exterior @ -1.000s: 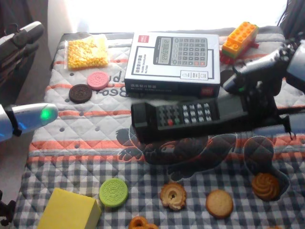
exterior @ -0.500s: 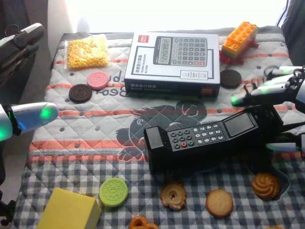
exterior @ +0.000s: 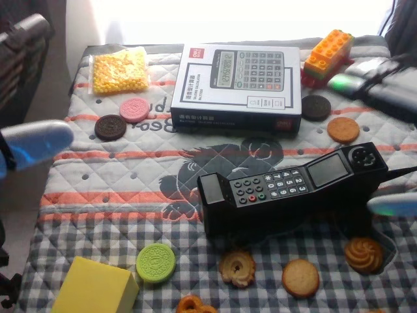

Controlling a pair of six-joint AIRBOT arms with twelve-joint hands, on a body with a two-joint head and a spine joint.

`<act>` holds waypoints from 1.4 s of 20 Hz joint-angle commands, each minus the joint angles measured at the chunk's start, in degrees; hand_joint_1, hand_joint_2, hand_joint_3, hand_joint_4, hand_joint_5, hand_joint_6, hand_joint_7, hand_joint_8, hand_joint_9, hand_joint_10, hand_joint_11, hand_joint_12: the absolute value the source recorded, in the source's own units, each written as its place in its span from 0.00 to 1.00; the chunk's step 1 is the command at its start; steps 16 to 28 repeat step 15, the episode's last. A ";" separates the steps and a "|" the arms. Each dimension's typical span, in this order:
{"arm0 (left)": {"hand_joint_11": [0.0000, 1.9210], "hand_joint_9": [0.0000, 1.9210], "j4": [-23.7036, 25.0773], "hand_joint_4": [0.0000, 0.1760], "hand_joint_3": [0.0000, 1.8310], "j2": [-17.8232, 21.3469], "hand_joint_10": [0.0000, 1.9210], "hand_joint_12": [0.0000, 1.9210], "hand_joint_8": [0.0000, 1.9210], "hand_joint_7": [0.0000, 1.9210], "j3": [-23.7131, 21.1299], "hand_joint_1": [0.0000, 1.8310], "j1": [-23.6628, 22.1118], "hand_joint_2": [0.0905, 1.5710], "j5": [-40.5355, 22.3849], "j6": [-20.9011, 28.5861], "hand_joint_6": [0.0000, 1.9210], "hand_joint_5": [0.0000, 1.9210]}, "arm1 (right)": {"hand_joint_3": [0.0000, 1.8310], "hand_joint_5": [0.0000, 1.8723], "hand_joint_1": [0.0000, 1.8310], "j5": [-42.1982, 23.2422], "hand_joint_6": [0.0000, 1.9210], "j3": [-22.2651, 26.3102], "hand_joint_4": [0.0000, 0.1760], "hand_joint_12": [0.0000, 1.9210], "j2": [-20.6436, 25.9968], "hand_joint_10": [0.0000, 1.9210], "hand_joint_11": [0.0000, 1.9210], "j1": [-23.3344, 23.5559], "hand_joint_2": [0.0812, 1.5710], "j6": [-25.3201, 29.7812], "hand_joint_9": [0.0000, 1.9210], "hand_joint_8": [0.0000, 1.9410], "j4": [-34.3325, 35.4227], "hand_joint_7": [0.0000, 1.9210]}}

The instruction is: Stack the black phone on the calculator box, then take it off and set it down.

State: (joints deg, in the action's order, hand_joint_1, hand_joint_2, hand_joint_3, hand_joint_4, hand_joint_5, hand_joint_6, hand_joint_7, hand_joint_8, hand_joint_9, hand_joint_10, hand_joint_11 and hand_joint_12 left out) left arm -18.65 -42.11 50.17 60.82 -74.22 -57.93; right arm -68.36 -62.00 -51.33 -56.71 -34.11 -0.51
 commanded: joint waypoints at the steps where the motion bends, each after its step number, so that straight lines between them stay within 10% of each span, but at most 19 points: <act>1: 0.02 0.04 0.22 0.45 0.00 0.22 0.00 0.02 0.00 0.06 0.24 0.41 -0.11 0.58 -11.66 1.99 0.00 0.03 | 0.00 0.00 0.35 -13.87 0.00 0.56 0.99 0.01 1.08 0.01 0.02 -1.29 0.60 0.19 0.03 0.01 3.63 0.03; 2: 0.00 0.08 0.54 0.70 0.00 0.17 0.00 0.12 0.00 0.09 0.21 0.37 0.17 0.57 -13.93 3.17 0.00 0.04 | 0.00 0.02 0.35 -17.44 0.00 1.14 1.00 0.01 1.50 0.01 0.02 -3.13 0.61 0.18 0.04 0.00 5.44 0.05; 3: 0.00 0.09 1.04 0.69 0.00 0.08 0.00 0.16 0.00 0.10 0.20 0.33 0.32 0.58 -16.08 4.41 0.00 0.03 | 0.00 0.03 0.35 -20.77 0.00 1.73 1.00 0.01 1.77 0.01 0.02 -4.92 0.62 0.16 0.05 0.00 7.14 0.06; 6: 0.00 0.06 3.25 0.34 0.01 -0.20 0.00 0.00 0.00 0.09 0.21 0.20 0.33 0.69 -20.47 7.99 0.00 0.03 | 0.01 0.02 0.35 -27.01 0.00 3.16 0.87 0.05 2.05 0.01 0.12 -7.72 0.69 -0.01 0.10 0.00 9.33 0.07; 9: 0.01 0.05 4.45 0.00 0.03 -0.64 0.00 0.01 0.00 0.06 0.42 0.06 0.32 0.77 -24.09 10.55 0.00 0.00 | 0.01 0.00 0.31 -30.94 0.00 3.72 0.49 0.01 2.25 0.00 0.02 -7.72 0.77 -0.46 0.06 0.00 9.13 0.03; 12: 0.08 0.08 5.85 0.00 0.01 -2.82 0.01 0.03 0.01 0.07 3.18 0.00 -1.55 0.82 -24.33 12.87 0.00 0.01 | 0.00 0.12 0.24 -32.63 0.01 5.57 0.26 0.06 3.79 0.01 0.12 -6.93 0.75 -3.10 0.12 0.01 8.92 0.09; 13: 0.06 0.11 6.14 0.00 0.00 -3.70 0.01 0.03 0.00 0.10 4.26 0.00 -2.31 0.85 -24.62 14.47 0.01 0.06 | 0.00 0.02 0.34 -32.64 0.00 5.80 0.61 0.06 3.98 0.00 0.07 -5.95 0.68 -4.45 0.03 0.00 7.92 0.02; 14: 0.05 0.13 6.55 0.10 0.00 -4.33 0.01 0.12 0.01 0.13 5.05 0.03 -2.98 0.84 -24.95 17.25 0.00 0.11 | 0.00 0.03 0.40 -32.64 0.00 5.74 0.70 0.17 3.98 0.00 0.02 -4.38 0.67 -4.64 0.03 0.00 6.55 0.00; 15: 0.01 0.10 7.41 0.19 0.00 -4.26 0.00 0.12 0.00 0.13 5.06 0.01 -4.54 0.82 -24.96 18.04 0.01 0.20 | 0.01 0.01 0.25 -32.65 0.19 5.89 0.40 0.26 3.98 0.00 0.00 -3.02 0.75 -4.64 0.07 0.00 5.26 0.06; 28: 0.01 0.10 7.41 0.19 0.00 -4.26 0.00 0.12 0.00 0.13 5.06 0.01 -4.54 0.82 -24.96 18.04 0.01 0.20 | 0.01 0.01 0.25 -32.65 0.19 5.89 0.40 0.26 3.98 0.00 0.00 -3.02 0.75 -4.64 0.07 0.00 5.26 0.06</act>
